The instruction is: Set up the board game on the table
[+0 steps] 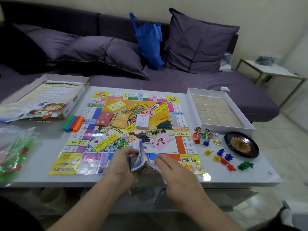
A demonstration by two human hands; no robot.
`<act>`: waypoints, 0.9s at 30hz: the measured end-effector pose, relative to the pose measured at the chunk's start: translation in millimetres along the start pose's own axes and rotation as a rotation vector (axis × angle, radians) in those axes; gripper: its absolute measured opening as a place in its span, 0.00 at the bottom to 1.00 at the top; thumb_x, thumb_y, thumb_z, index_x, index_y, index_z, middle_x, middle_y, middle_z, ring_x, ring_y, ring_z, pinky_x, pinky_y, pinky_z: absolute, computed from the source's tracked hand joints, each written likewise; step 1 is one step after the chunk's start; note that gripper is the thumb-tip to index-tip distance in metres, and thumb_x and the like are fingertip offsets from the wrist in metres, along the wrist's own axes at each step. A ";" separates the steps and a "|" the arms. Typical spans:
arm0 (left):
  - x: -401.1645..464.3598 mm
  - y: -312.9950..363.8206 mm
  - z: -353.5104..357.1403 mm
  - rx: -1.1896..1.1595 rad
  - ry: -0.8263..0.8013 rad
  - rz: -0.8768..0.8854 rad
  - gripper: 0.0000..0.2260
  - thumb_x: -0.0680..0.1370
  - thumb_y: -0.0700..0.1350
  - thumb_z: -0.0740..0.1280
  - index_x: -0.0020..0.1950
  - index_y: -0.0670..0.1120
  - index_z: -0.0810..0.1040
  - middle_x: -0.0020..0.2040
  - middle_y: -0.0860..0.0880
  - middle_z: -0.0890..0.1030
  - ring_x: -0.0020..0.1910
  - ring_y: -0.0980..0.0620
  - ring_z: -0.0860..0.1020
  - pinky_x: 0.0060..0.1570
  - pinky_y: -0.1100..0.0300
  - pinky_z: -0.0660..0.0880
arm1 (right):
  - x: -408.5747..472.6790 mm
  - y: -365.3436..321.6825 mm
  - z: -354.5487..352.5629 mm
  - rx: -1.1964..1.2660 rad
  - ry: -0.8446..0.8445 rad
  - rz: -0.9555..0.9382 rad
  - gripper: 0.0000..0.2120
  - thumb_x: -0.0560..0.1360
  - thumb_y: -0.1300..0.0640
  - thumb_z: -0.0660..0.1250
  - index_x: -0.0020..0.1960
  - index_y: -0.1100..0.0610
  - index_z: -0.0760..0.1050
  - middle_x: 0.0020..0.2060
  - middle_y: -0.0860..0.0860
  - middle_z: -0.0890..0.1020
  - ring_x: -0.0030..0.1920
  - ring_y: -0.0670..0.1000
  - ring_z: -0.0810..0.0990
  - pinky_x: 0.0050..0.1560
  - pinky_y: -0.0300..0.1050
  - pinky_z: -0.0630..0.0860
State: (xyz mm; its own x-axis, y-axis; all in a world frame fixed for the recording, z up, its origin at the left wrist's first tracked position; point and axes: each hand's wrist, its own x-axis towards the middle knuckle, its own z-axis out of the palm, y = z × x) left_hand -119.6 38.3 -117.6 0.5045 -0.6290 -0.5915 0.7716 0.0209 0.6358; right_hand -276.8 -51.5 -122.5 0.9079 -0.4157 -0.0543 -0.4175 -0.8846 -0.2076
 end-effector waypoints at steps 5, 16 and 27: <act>-6.8 7.7 1.0 -0.081 -0.068 -0.023 0.30 0.67 0.41 0.65 0.70 0.33 0.72 0.49 0.36 0.78 0.40 0.43 0.79 0.37 0.53 0.83 | 11.6 4.5 -20.4 0.001 0.151 0.177 0.25 0.84 0.54 0.64 0.77 0.47 0.58 0.74 0.48 0.62 0.57 0.49 0.79 0.45 0.38 0.80; -6.3 -2.1 10.1 -0.049 -0.201 -0.099 0.15 0.76 0.39 0.59 0.59 0.36 0.77 0.51 0.35 0.81 0.45 0.40 0.80 0.55 0.46 0.77 | 31.4 -9.0 -15.1 0.092 0.214 0.029 0.22 0.73 0.61 0.75 0.62 0.53 0.70 0.62 0.49 0.67 0.45 0.46 0.70 0.30 0.30 0.61; -3.8 -1.6 13.2 0.044 -0.092 -0.020 0.14 0.77 0.39 0.61 0.57 0.34 0.81 0.44 0.37 0.83 0.37 0.43 0.81 0.41 0.52 0.78 | 29.1 -17.2 -15.9 0.463 0.188 0.106 0.43 0.74 0.65 0.71 0.80 0.48 0.52 0.77 0.40 0.54 0.64 0.48 0.73 0.58 0.45 0.81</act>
State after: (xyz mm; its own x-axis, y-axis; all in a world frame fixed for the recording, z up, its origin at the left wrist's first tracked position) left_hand -127.8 30.4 -109.9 0.4499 -0.6973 -0.5580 0.7626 -0.0251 0.6464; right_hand -243.8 -51.7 -105.0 0.8210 -0.5667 0.0688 -0.4081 -0.6668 -0.6235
